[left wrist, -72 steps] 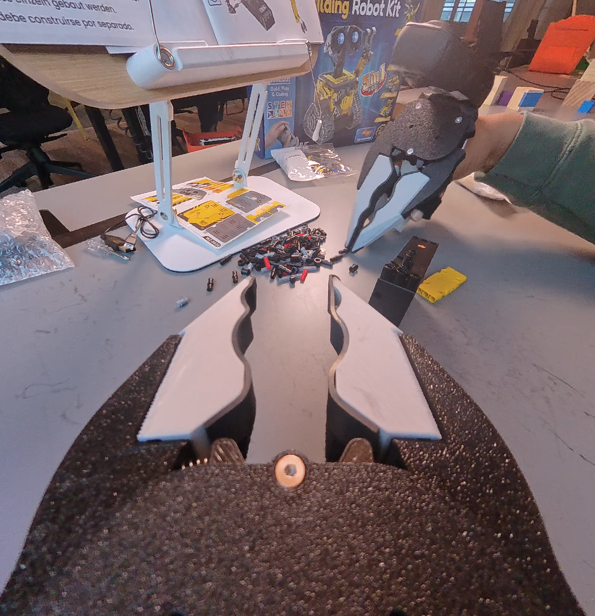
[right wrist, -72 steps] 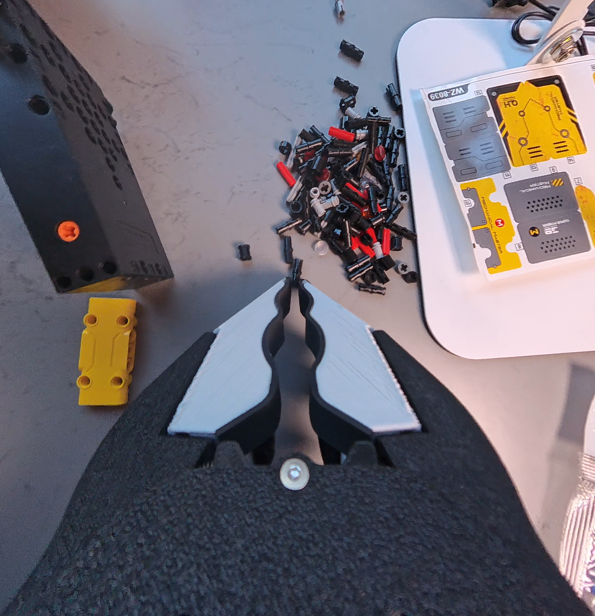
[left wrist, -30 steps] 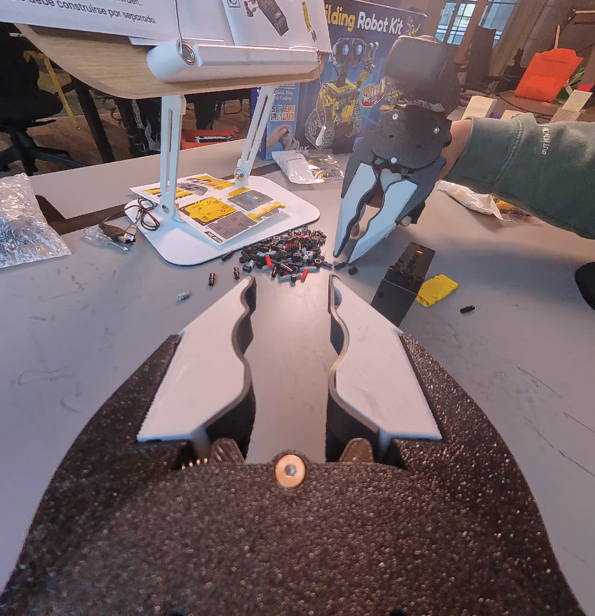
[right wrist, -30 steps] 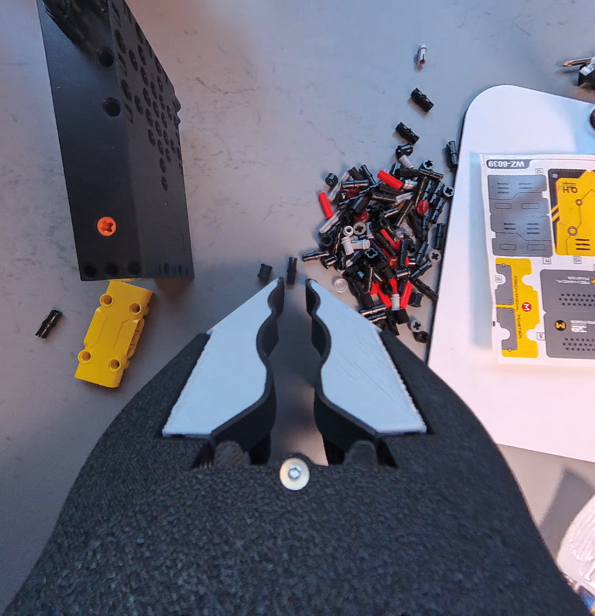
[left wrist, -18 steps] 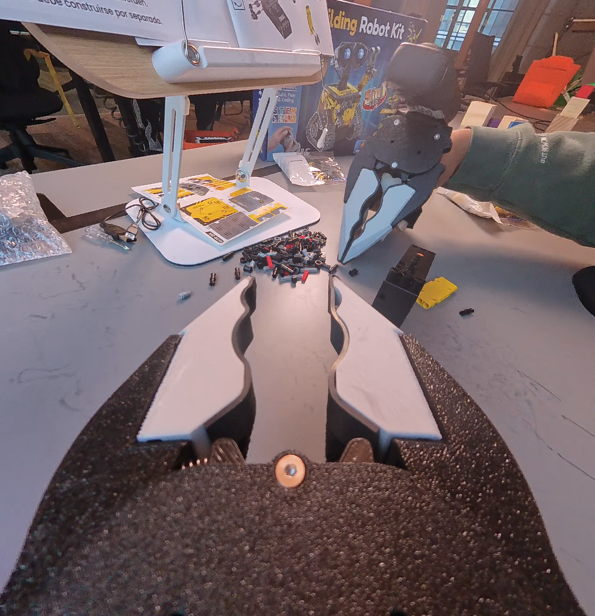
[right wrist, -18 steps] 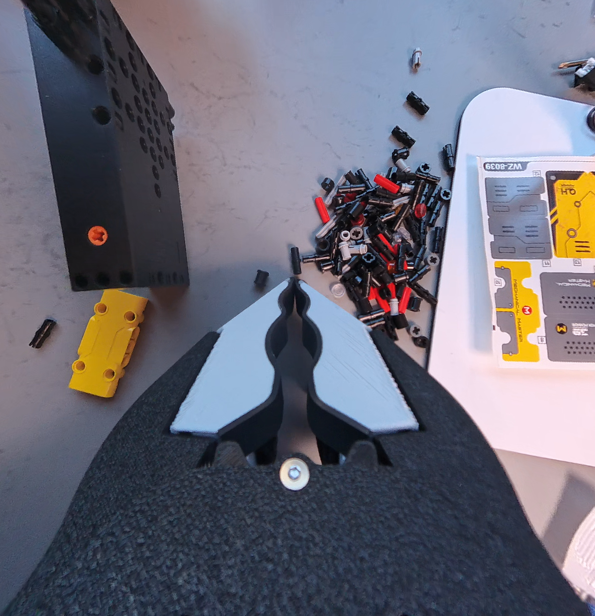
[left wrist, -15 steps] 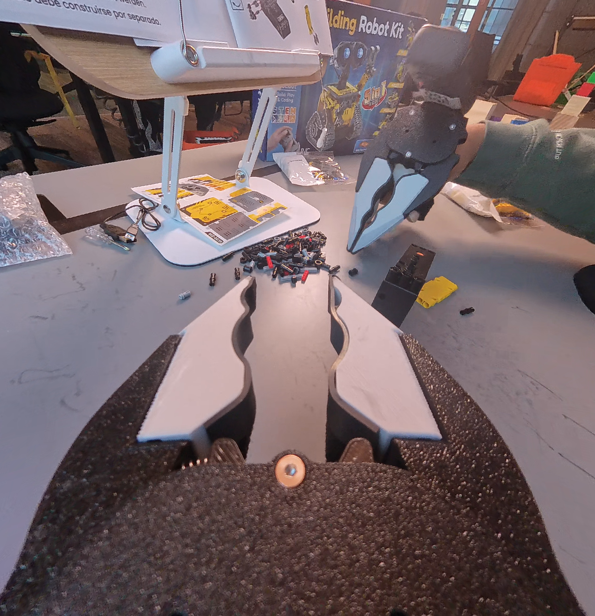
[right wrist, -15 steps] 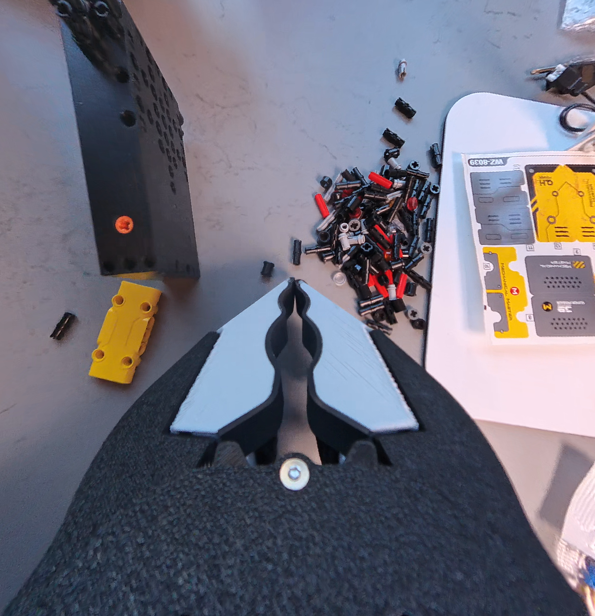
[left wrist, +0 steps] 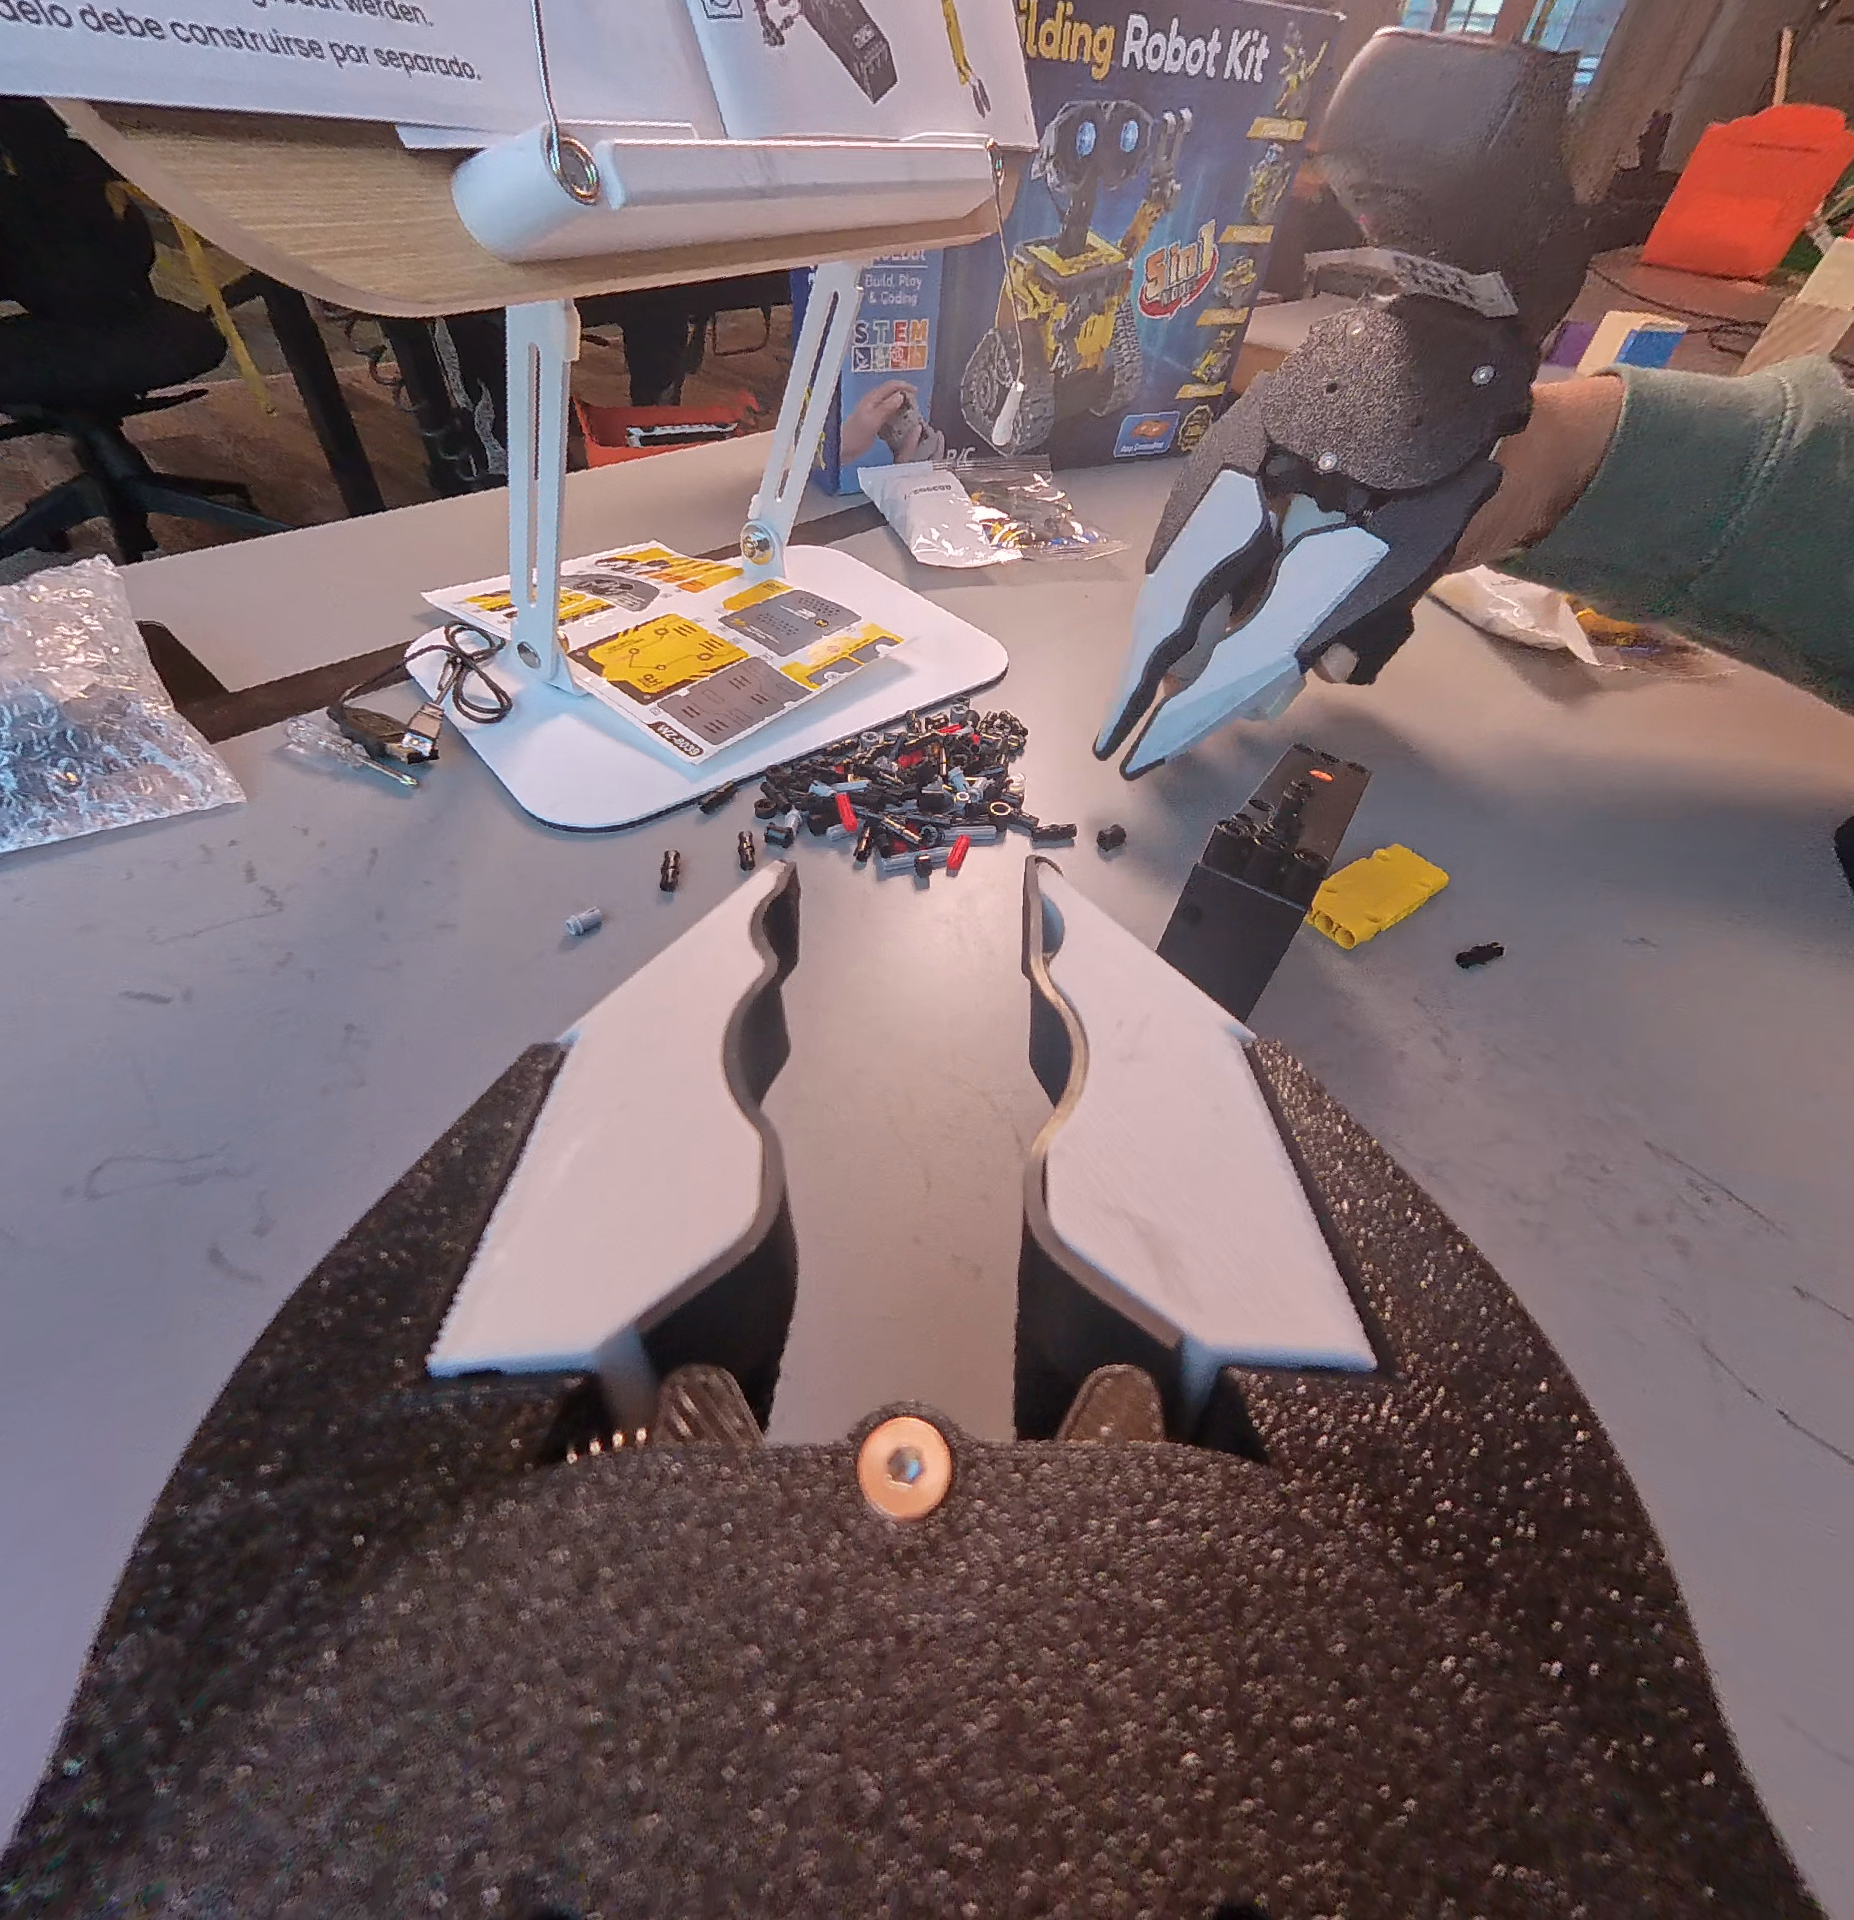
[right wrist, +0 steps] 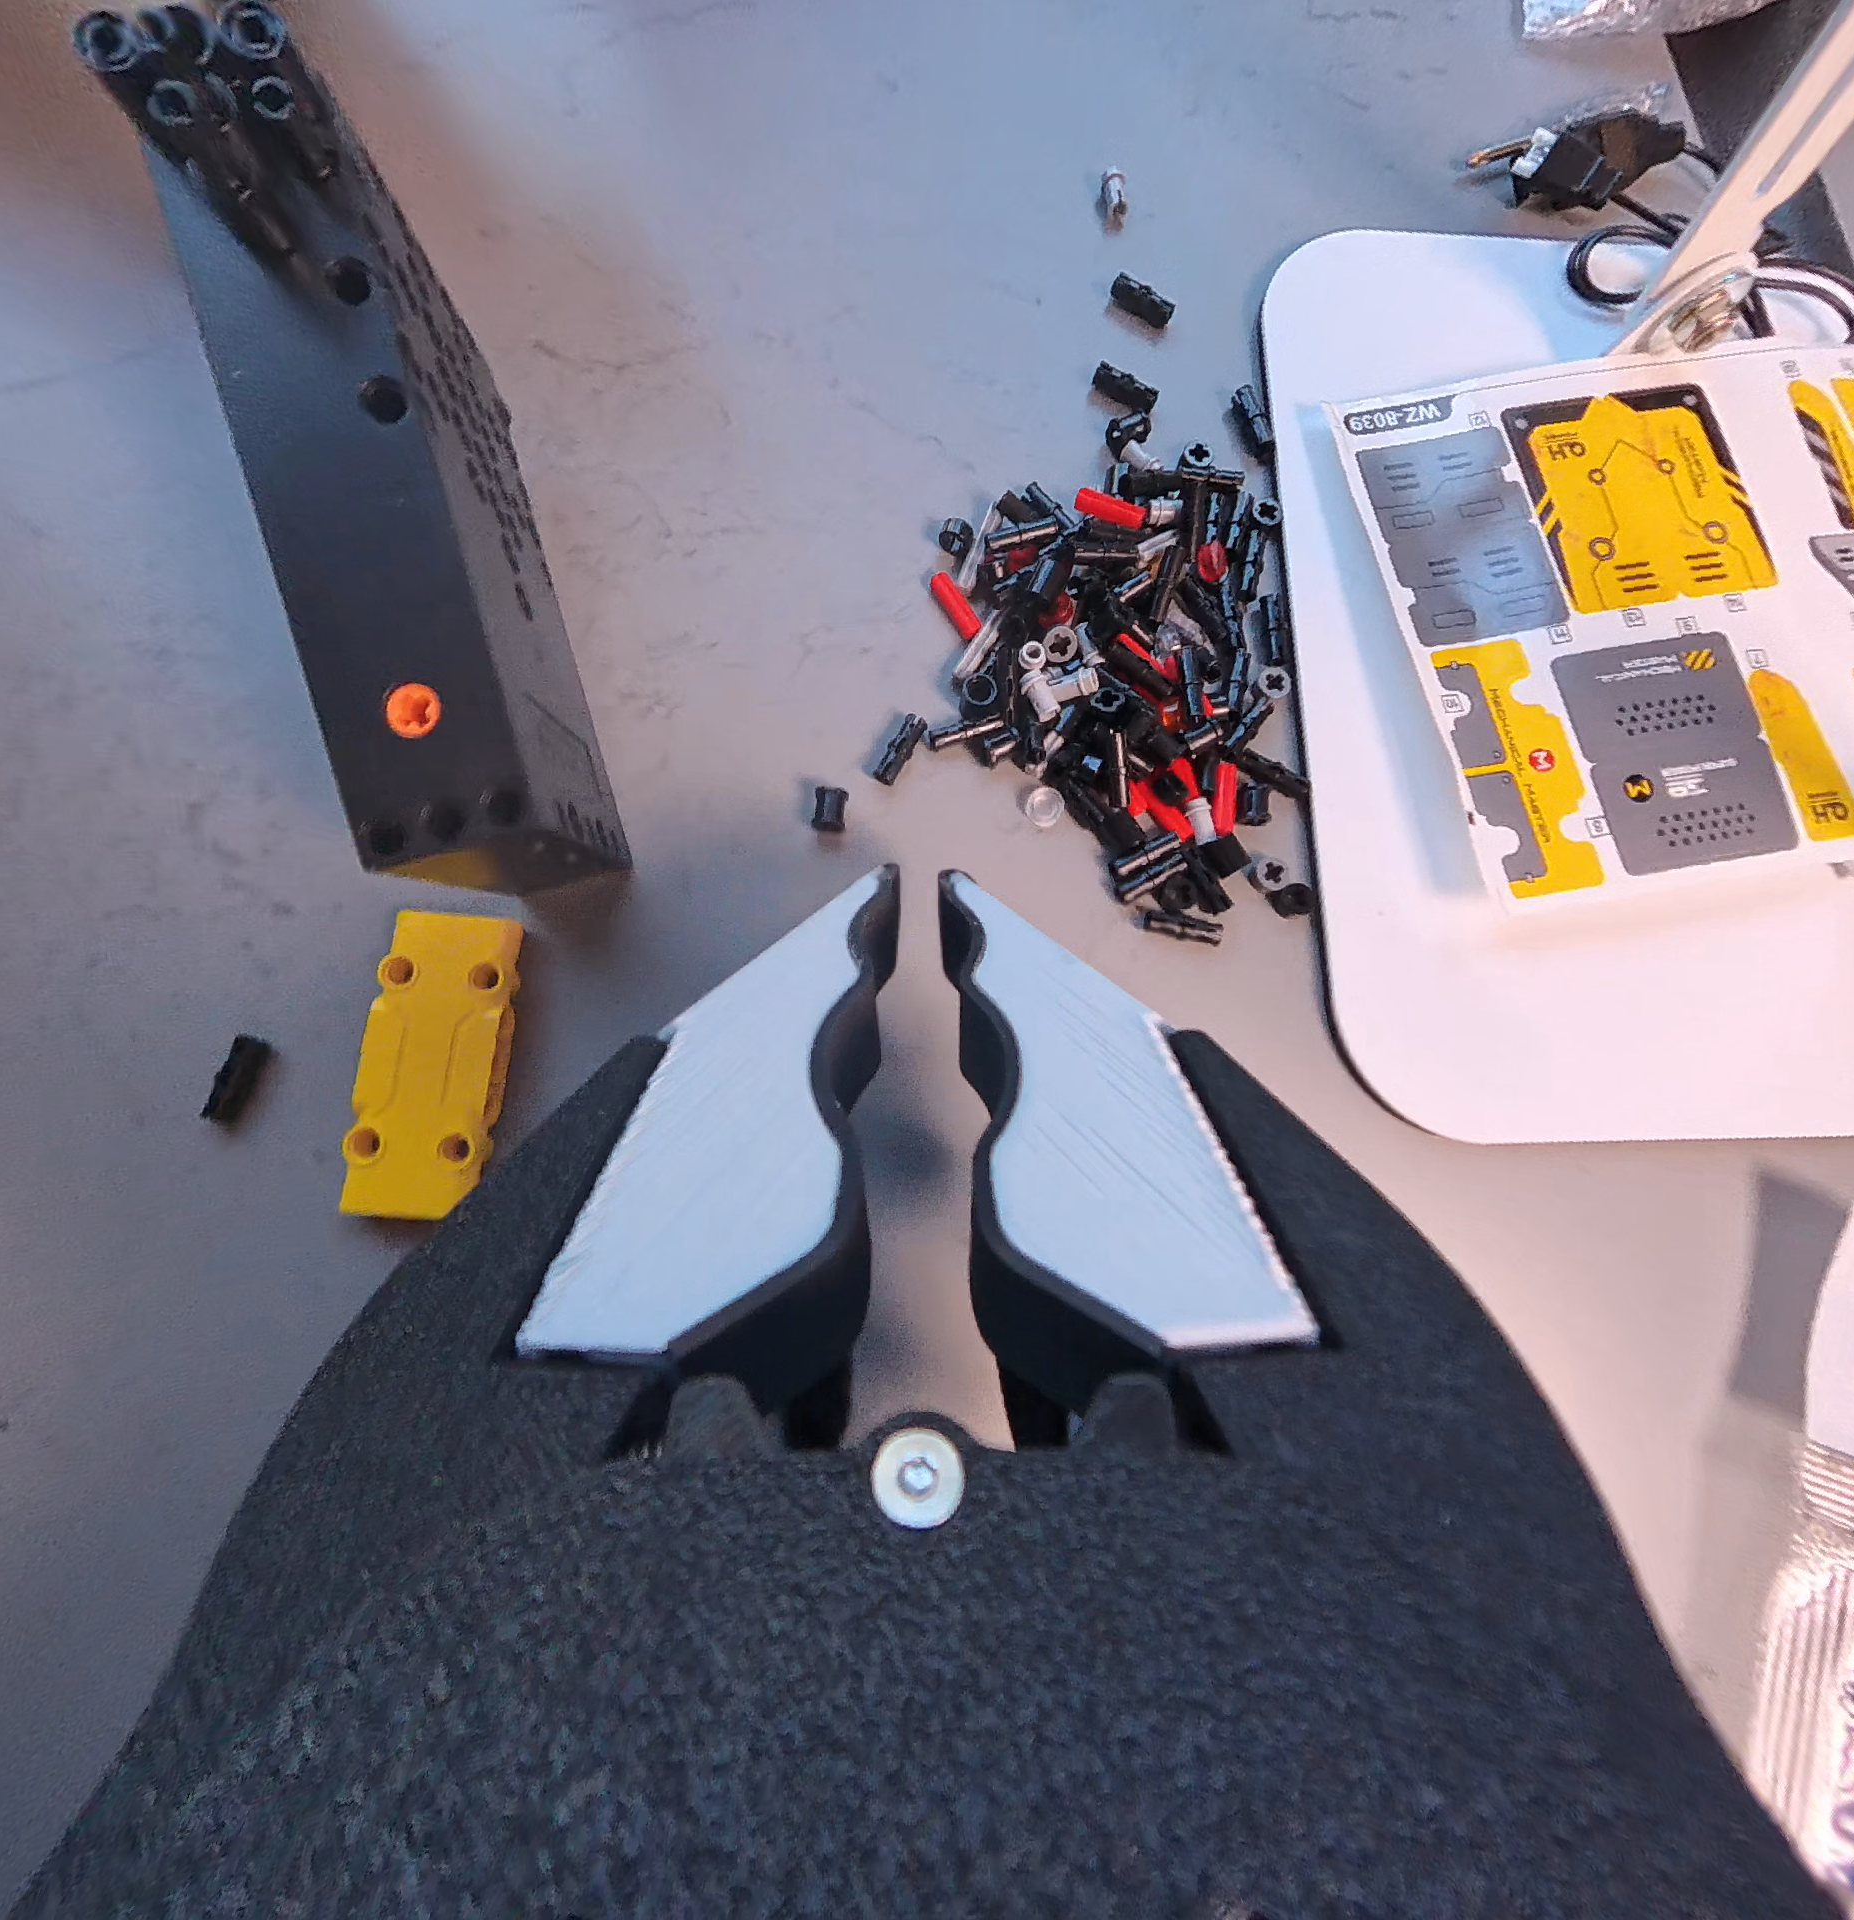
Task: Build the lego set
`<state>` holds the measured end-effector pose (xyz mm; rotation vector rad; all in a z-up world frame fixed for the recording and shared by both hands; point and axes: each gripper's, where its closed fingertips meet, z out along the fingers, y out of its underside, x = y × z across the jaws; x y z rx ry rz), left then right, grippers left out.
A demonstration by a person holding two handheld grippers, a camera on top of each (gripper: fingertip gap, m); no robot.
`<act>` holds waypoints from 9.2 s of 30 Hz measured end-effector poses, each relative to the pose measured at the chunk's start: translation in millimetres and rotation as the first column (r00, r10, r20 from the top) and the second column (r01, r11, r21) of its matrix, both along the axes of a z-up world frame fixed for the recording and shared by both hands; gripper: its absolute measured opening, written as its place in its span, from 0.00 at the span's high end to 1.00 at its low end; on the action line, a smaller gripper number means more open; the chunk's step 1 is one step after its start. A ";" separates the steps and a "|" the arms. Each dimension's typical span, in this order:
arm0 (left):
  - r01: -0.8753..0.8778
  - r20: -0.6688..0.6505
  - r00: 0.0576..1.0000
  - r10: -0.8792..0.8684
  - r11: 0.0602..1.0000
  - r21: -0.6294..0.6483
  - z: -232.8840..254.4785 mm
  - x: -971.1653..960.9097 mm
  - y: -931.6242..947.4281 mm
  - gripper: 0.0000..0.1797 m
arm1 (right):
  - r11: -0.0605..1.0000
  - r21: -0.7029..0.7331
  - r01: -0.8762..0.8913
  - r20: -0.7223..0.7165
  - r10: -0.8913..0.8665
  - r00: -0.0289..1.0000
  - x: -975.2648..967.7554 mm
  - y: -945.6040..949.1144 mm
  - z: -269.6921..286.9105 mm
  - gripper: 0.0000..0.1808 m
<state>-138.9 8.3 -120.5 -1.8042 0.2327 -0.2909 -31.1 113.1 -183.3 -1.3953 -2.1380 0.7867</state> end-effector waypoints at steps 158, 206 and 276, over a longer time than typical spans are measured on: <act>-0.044 -0.232 0.835 -0.500 0.358 -0.932 -56.9 -197.4 -206.1 0.76 | 0.861 -0.002 0.508 -0.673 -0.377 0.636 66.0 -9.6 78.8 0.90; -0.221 -0.486 0.809 -0.331 0.595 -0.773 -42.4 -231.5 -188.1 0.78 | 0.820 -0.075 0.567 -0.660 -0.467 0.588 69.6 9.5 80.8 0.90; -0.256 -0.500 0.712 -0.494 0.480 -0.839 -60.7 -266.3 -214.5 0.97 | 0.764 0.042 0.644 -0.639 -0.475 0.606 61.9 17.6 70.0 0.90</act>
